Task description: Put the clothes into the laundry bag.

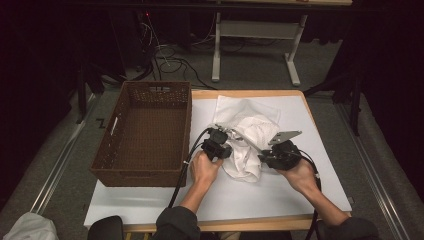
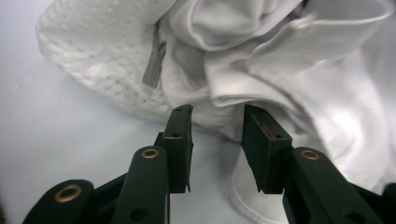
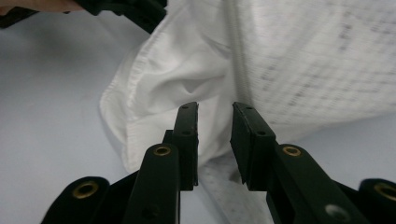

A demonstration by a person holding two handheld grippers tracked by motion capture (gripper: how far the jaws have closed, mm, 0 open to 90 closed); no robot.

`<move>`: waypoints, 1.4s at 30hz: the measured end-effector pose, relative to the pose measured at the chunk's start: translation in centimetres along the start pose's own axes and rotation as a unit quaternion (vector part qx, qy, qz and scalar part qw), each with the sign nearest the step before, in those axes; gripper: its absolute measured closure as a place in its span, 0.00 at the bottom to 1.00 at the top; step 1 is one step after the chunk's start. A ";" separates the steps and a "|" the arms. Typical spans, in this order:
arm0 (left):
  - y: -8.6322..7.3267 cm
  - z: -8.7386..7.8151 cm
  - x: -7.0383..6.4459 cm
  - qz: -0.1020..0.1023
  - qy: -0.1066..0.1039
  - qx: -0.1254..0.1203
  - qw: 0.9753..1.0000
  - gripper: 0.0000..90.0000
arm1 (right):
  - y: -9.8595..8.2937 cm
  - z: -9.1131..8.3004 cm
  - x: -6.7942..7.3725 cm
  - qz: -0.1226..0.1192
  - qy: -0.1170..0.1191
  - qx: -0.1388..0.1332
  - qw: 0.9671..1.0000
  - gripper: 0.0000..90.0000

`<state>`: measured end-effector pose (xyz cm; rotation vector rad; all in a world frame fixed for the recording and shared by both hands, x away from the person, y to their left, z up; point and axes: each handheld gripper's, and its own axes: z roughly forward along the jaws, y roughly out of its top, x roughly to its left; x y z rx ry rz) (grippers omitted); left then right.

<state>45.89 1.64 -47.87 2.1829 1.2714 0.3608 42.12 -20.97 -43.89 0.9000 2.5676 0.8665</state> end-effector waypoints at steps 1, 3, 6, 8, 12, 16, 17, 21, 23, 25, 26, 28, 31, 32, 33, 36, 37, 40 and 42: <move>0.0 0.2 0.1 -0.001 0.007 0.006 1.000 0.70 | 0.2 0.3 0.3 -0.006 0.003 0.003 1.000 0.80; -0.1 0.5 0.4 -0.007 0.017 0.015 1.000 0.70 | 0.5 1.0 0.9 -0.013 0.009 0.010 1.000 0.78; 0.0 1.0 0.7 -0.017 0.024 0.020 0.999 0.68 | 1.0 2.3 1.7 -0.018 0.018 0.017 1.000 0.75; 0.0 1.3 0.8 -0.023 0.029 0.022 0.999 0.66 | 1.4 3.1 2.2 -0.022 0.020 0.024 0.999 0.71; 0.1 2.3 1.1 -0.031 0.044 0.027 0.998 0.62 | 2.1 4.8 3.3 -0.033 0.010 0.042 0.999 0.64; 0.2 2.7 1.3 -0.031 0.052 0.023 0.998 0.59 | 2.5 6.7 3.8 -0.035 0.001 0.060 0.998 0.65; 0.3 2.8 1.3 -0.032 0.051 0.020 0.998 0.58 | 2.5 7.1 3.8 -0.032 0.001 0.069 0.997 0.72; 0.5 3.1 1.5 -0.040 0.050 0.016 0.998 0.56 | 2.1 7.7 3.5 -0.044 0.011 0.081 0.996 1.00; 0.6 3.3 1.6 -0.043 0.051 0.014 0.998 0.56 | 1.9 7.3 3.3 -0.043 0.006 0.078 0.996 1.00; 0.8 3.4 1.7 -0.046 0.045 0.012 0.998 0.58 | 1.7 6.8 3.0 -0.044 0.002 0.075 0.996 1.00; 0.8 3.4 1.6 -0.047 0.042 0.009 0.998 0.62 | 1.6 6.6 2.8 -0.046 -0.002 0.074 0.996 1.00; 0.8 3.5 1.6 -0.044 0.037 0.005 0.998 0.68 | 1.3 6.1 2.4 -0.043 -0.009 0.074 0.996 1.00; 0.9 3.5 1.7 -0.037 0.037 0.007 0.999 0.82 | 0.9 5.7 1.5 -0.032 -0.016 0.071 0.997 1.00; 1.0 3.6 1.7 -0.032 0.039 0.008 0.999 0.89 | 0.8 5.5 1.2 -0.029 -0.018 0.074 0.997 1.00; 1.1 3.6 1.6 -0.028 0.043 0.013 0.999 0.95 | 0.7 5.4 1.0 -0.024 -0.020 0.073 0.997 1.00; 1.2 3.5 1.4 -0.019 0.047 0.020 0.999 0.99 | 0.5 5.1 0.6 -0.021 -0.026 0.073 0.997 1.00; 1.2 3.4 1.4 -0.019 0.044 0.023 0.999 0.99 | 0.4 5.0 0.4 -0.021 -0.029 0.074 0.997 1.00; 0.8 2.7 1.1 -0.006 0.037 0.028 0.999 1.00 | 0.3 4.8 0.0 -0.015 -0.034 0.072 0.997 1.00; 0.3 1.8 0.9 -0.004 0.029 0.020 0.999 1.00 | 0.1 4.7 -0.3 -0.009 -0.036 0.072 0.997 1.00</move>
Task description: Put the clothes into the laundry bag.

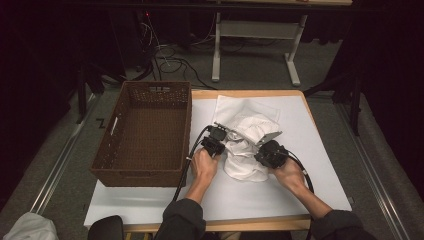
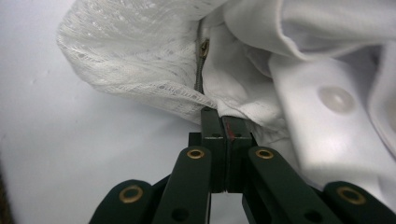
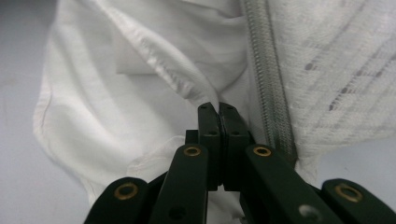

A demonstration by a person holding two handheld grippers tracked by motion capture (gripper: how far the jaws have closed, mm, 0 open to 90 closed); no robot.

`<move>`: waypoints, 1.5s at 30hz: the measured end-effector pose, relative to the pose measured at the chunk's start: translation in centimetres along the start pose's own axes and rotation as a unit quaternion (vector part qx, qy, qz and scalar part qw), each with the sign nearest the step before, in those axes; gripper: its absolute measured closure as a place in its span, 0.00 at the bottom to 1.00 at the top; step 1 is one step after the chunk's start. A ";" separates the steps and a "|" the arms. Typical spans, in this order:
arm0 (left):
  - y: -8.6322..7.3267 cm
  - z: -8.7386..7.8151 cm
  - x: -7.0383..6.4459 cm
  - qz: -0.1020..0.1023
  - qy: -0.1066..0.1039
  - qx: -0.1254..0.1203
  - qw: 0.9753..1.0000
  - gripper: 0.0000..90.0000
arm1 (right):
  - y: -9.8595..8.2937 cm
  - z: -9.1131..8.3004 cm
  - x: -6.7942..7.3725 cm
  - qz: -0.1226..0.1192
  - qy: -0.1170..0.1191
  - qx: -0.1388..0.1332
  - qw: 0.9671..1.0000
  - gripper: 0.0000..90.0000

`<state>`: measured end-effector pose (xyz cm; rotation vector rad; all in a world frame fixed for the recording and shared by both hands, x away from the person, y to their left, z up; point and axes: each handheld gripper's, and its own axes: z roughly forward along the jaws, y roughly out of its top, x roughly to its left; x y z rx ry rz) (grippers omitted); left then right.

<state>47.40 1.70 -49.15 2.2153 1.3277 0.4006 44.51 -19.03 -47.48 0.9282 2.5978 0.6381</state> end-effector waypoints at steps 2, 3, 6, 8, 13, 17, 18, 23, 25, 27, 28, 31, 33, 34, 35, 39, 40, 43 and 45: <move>-0.5 -1.0 -0.4 0.008 -0.008 -0.004 1.000 1.00 | -0.3 -0.1 -0.3 0.006 -0.002 0.000 1.000 1.00; -0.8 -1.5 -0.7 0.013 -0.012 -0.004 1.000 1.00 | -0.4 -0.1 -0.5 0.009 -0.001 0.000 1.000 1.00; -1.4 -2.5 -1.4 0.021 -0.023 -0.006 0.999 1.00 | -0.6 -0.7 -0.6 0.015 0.018 -0.013 1.000 0.91; -1.7 -2.8 -1.8 0.026 -0.022 -0.005 0.999 1.00 | -0.4 -1.6 0.0 -0.002 0.026 -0.034 0.999 0.82; -2.2 -3.0 -2.1 0.028 -0.027 0.000 0.999 1.00 | 0.8 -3.1 2.1 -0.056 0.028 -0.062 0.996 0.66; -2.6 -3.1 -2.1 0.027 -0.032 -0.002 0.999 1.00 | 2.2 -2.2 3.7 -0.065 0.033 -0.050 0.996 0.57; -2.7 -3.2 -2.1 0.028 -0.033 -0.003 0.999 1.00 | 2.5 -1.8 3.8 -0.066 0.033 -0.046 0.996 0.56; -3.4 -3.6 -2.1 0.029 -0.036 -0.004 0.999 1.00 | 3.6 0.5 3.7 -0.047 0.013 -0.034 0.998 0.72; -3.7 -3.9 -2.1 0.030 -0.038 -0.006 0.999 1.00 | 3.9 1.1 3.4 -0.040 0.001 -0.031 0.999 0.86; -4.0 -4.2 -2.2 0.032 -0.040 -0.009 0.999 1.00 | 4.2 1.4 3.3 -0.043 -0.012 -0.026 0.999 0.97; -4.1 -4.5 -2.2 0.033 -0.041 -0.011 0.999 1.00 | 4.3 1.5 3.3 -0.046 -0.019 -0.026 0.998 0.99; -4.3 -5.3 -2.4 0.038 -0.042 -0.014 0.998 1.00 | 5.0 1.5 3.2 -0.048 -0.033 -0.031 0.998 1.00; -4.5 -5.6 -2.4 0.040 -0.043 -0.017 0.998 1.00 | 5.6 1.3 2.9 -0.045 -0.042 -0.032 0.998 1.00; -4.6 -5.8 -2.5 0.040 -0.044 -0.017 0.998 1.00 | 5.9 1.2 2.6 -0.044 -0.048 -0.032 0.997 1.00; -4.7 -5.9 -2.5 0.041 -0.045 -0.016 0.998 1.00 | 6.1 1.2 2.4 -0.039 -0.053 -0.032 0.997 1.00; -5.0 -6.1 -2.8 0.044 -0.044 -0.016 0.998 1.00 | 6.6 1.3 1.4 -0.034 -0.074 -0.030 0.996 1.00; -5.1 -6.1 -2.8 0.047 -0.041 -0.013 0.998 1.00 | 6.6 1.4 1.3 -0.036 -0.080 -0.025 0.996 1.00; -5.5 -6.1 -2.9 0.049 -0.041 -0.009 0.998 1.00 | 6.4 2.0 1.0 -0.039 -0.089 -0.013 0.995 1.00; -5.8 -6.0 -2.8 0.046 -0.044 -0.005 0.998 1.00 | 6.0 2.6 0.9 -0.042 -0.090 -0.008 0.995 1.00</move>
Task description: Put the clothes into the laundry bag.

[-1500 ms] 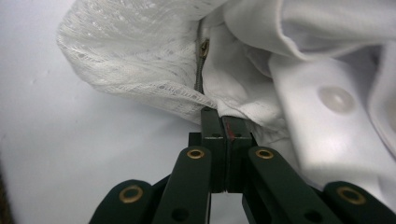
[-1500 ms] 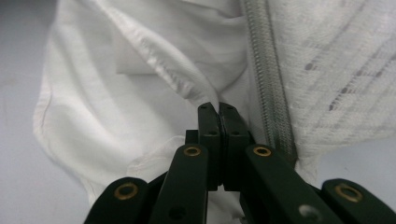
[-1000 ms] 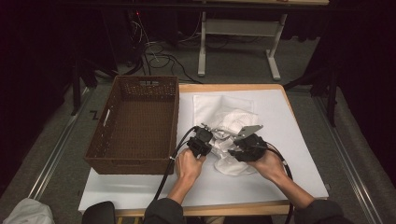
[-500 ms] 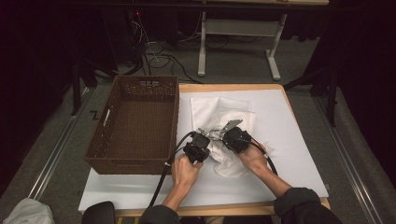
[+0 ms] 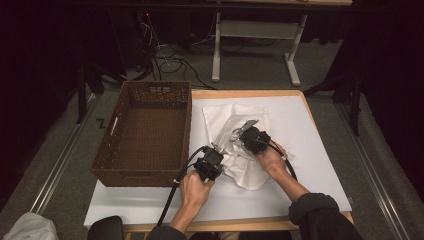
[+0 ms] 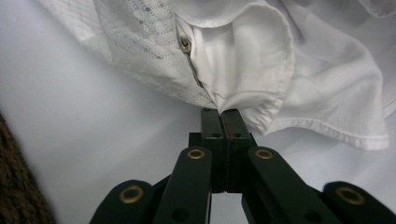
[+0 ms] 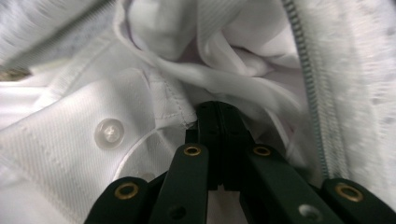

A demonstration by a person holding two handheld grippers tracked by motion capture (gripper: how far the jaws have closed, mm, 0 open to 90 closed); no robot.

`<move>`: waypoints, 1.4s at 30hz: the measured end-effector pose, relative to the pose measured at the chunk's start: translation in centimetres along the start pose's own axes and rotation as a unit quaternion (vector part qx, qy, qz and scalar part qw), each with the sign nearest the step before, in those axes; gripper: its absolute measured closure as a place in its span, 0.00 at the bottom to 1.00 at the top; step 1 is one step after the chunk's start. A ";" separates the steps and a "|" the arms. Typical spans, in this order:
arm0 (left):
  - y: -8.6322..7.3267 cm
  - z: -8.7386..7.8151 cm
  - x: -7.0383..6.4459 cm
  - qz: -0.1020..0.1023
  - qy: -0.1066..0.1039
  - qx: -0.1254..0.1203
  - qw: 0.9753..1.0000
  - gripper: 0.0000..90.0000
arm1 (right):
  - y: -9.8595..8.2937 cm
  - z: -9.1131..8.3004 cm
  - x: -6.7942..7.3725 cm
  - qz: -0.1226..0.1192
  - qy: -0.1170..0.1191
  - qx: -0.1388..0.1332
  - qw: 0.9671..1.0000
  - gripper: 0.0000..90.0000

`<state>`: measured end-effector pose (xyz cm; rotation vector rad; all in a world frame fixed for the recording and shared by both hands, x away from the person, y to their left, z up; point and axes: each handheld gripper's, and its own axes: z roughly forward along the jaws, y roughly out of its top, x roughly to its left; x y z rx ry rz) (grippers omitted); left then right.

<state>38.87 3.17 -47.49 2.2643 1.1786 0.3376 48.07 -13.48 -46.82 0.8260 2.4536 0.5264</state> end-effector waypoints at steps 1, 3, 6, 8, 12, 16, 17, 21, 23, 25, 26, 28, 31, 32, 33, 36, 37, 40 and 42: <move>0.0 0.1 0.0 -0.002 -0.002 0.004 1.000 1.00 | -0.2 0.2 0.0 0.001 0.004 -0.001 1.000 1.00; -0.1 0.3 0.2 -0.008 -0.007 0.006 1.000 1.00 | -0.3 0.2 0.1 0.001 0.007 -0.003 1.000 1.00; 0.1 0.4 0.4 -0.022 -0.017 0.002 1.000 0.98 | -0.5 -0.4 -0.1 0.011 0.031 -0.004 0.999 0.98; 0.2 0.4 0.5 -0.024 -0.016 0.003 1.000 0.97 | -0.9 -1.0 -0.1 0.018 0.047 -0.006 0.999 0.95; 0.5 0.3 0.5 -0.029 -0.015 0.002 0.999 0.91 | -1.7 -2.2 -0.5 0.031 0.076 -0.015 0.996 0.89; 0.9 0.3 0.6 -0.032 -0.013 0.000 0.999 0.80 | -2.6 -3.5 -1.0 0.032 0.087 -0.028 0.995 0.86; 1.1 0.3 0.5 -0.033 -0.011 0.000 0.999 0.77 | -2.8 -3.8 -1.2 0.031 0.089 -0.033 0.995 0.85; 1.9 0.1 0.5 -0.032 -0.009 0.000 0.999 0.70 | -3.5 -4.7 -1.9 0.043 0.092 -0.043 0.994 0.83; 2.2 0.1 0.4 -0.031 -0.007 -0.001 0.999 0.68 | -3.8 -4.9 -2.2 0.042 0.091 -0.047 0.994 0.82; 2.4 0.0 0.3 -0.031 -0.006 0.001 1.000 0.66 | -3.9 -5.0 -2.4 0.046 0.091 -0.051 0.993 0.82; 2.5 0.0 0.3 -0.028 -0.004 0.002 1.000 0.65 | -4.0 -5.0 -2.4 0.047 0.092 -0.051 0.993 0.82; 2.6 -0.1 0.3 -0.033 -0.005 0.005 0.999 0.63 | -4.0 -4.9 -2.5 0.048 0.091 -0.050 0.993 0.82; 2.6 -0.5 0.3 -0.035 -0.008 0.004 0.999 0.60 | -4.0 -4.6 -2.6 0.048 0.086 -0.045 0.994 0.83; 2.5 -0.5 0.3 -0.033 -0.006 0.004 0.999 0.60 | -4.1 -4.4 -2.7 0.048 0.083 -0.040 0.995 0.83; 2.5 -0.6 0.3 -0.030 -0.007 0.004 1.000 0.59 | -4.2 -4.1 -2.8 0.049 0.081 -0.033 0.995 0.83; 2.5 -0.7 0.3 -0.032 -0.007 -0.001 0.999 0.58 | -4.6 -3.5 -3.0 0.048 0.078 -0.011 0.996 0.83; 2.5 -0.7 0.3 -0.033 -0.007 -0.005 0.999 0.57 | -4.8 -3.4 -3.1 0.047 0.077 -0.010 0.996 0.83; 2.8 -0.6 0.4 -0.033 -0.005 -0.010 0.999 0.53 | -5.0 -3.4 -3.3 0.049 0.073 -0.006 0.996 0.83; 3.2 -0.5 0.2 -0.026 0.003 -0.006 1.000 0.51 | -5.1 -3.5 -3.5 0.050 0.075 -0.004 0.996 0.83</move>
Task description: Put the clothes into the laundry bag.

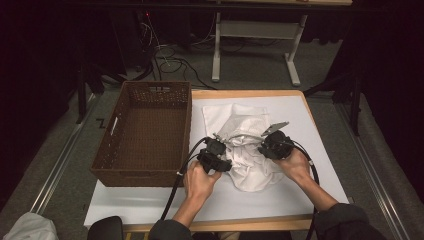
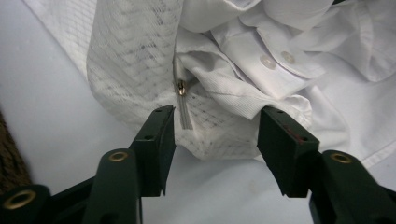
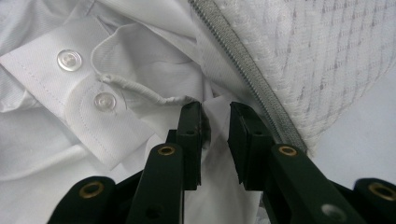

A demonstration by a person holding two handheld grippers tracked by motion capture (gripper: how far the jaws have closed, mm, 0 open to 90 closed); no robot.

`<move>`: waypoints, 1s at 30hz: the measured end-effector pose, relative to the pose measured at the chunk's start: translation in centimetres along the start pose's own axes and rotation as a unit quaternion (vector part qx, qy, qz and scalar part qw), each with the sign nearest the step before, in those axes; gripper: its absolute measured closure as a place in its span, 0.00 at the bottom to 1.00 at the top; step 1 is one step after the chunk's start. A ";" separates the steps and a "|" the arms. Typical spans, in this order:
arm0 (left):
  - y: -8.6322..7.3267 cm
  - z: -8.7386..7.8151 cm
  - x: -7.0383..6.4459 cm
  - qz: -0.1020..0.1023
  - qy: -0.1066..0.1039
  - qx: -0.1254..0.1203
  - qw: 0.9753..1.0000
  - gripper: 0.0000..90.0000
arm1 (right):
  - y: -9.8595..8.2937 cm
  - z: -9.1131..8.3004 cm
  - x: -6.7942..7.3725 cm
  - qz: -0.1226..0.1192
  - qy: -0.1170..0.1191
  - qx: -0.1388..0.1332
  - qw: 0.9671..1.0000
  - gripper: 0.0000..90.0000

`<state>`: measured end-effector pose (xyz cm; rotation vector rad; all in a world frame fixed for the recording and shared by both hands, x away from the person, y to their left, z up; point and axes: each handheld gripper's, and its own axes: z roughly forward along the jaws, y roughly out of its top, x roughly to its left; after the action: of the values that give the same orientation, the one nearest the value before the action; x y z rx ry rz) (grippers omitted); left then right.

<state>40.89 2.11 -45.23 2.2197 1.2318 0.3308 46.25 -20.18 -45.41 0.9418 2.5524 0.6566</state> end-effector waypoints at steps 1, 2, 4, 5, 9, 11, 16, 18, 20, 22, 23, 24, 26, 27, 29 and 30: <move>0.2 0.1 0.0 0.001 0.002 -0.004 1.000 0.50 | 0.0 0.0 0.0 0.001 0.001 -0.002 1.000 0.83; 0.4 0.2 0.1 0.001 0.003 -0.007 1.000 0.50 | 0.0 -0.1 0.0 0.000 0.005 -0.006 1.000 0.83; 1.0 0.6 0.4 -0.005 0.004 -0.009 1.000 0.50 | 0.1 -0.4 0.2 -0.002 0.014 -0.016 1.000 0.83; 1.2 0.9 0.7 -0.011 0.004 -0.010 1.000 0.51 | 0.2 -0.6 0.3 -0.004 0.021 -0.022 1.000 0.83; 1.7 1.6 1.4 -0.030 0.013 -0.021 0.999 0.53 | 0.7 -1.5 0.9 -0.011 0.034 -0.049 0.998 0.84; 1.9 1.8 1.6 -0.033 0.017 -0.028 0.999 0.53 | 0.9 -1.8 1.2 -0.012 0.039 -0.059 0.997 0.84; 2.6 2.4 1.9 -0.026 0.030 -0.028 0.999 0.58 | 2.0 -2.0 2.0 -0.020 0.045 -0.072 0.996 0.82; 2.7 2.9 2.2 -0.029 0.026 -0.027 0.999 0.64 | 2.5 -1.9 2.4 -0.025 0.048 -0.075 0.996 0.80; 2.8 3.5 2.5 -0.030 0.021 -0.018 0.999 0.73 | 3.1 -1.6 2.9 -0.030 0.049 -0.076 0.996 0.77; 2.9 3.9 2.7 -0.021 0.024 -0.013 0.999 0.85 | 3.5 -1.1 3.2 -0.032 0.050 -0.072 0.996 0.76; 2.9 4.1 2.7 -0.020 0.024 -0.012 0.999 0.90 | 3.6 -0.8 3.4 -0.030 0.051 -0.067 0.996 0.76; 3.0 4.2 2.8 -0.019 0.021 -0.011 1.000 0.95 | 3.7 -0.6 3.4 -0.032 0.049 -0.066 0.996 0.76; 3.1 4.1 2.8 -0.020 0.017 -0.007 1.000 0.98 | 4.0 -0.4 3.7 -0.032 0.047 -0.063 0.996 0.75; 3.0 4.0 2.7 -0.019 0.016 -0.009 1.000 0.98 | 4.2 -0.3 3.8 -0.033 0.044 -0.062 0.997 0.75; 2.9 3.5 2.5 -0.013 0.012 -0.014 1.000 0.98 | 4.4 -0.2 3.8 -0.035 0.041 -0.062 0.997 0.76; 2.8 3.1 2.4 -0.009 0.009 -0.020 1.000 0.99 | 4.5 -0.1 3.9 -0.032 0.040 -0.062 0.997 0.77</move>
<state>45.59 1.81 -46.17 2.1737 1.2432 0.3654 45.72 -14.57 -43.51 0.8058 2.5650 0.8391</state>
